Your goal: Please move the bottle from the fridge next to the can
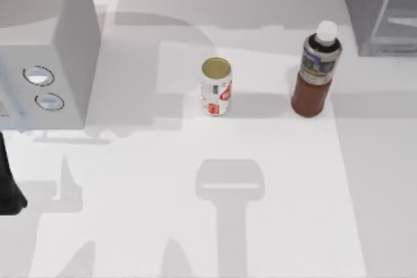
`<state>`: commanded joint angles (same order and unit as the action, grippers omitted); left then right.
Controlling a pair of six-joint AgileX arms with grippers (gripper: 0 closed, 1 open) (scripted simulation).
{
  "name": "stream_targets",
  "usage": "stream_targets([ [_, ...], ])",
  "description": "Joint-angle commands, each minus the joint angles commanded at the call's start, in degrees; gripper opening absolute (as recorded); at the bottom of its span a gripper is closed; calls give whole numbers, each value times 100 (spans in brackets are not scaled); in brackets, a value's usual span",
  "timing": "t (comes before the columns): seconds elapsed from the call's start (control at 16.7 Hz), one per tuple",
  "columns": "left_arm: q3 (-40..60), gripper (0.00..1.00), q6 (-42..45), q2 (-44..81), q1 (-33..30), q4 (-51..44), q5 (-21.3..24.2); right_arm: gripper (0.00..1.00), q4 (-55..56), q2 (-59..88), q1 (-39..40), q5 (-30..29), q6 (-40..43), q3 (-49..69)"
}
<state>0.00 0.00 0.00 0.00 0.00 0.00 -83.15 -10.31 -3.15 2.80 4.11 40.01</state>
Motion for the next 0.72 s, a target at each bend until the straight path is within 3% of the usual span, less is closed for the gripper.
stream_targets([
  [0.18, 0, 100, 0, 0, 0, 0, 0, 100, 93, 833, -896, 651, 879, 445],
  [0.36, 0, 100, 0, 0, 0, 0, 0, 100, 169, 2204, -2248, 1516, 2294, 998],
  [0.72, 0, 100, 0, 0, 0, 0, 0, 100, 215, 6166, -5597, 3268, 6493, 2145],
])
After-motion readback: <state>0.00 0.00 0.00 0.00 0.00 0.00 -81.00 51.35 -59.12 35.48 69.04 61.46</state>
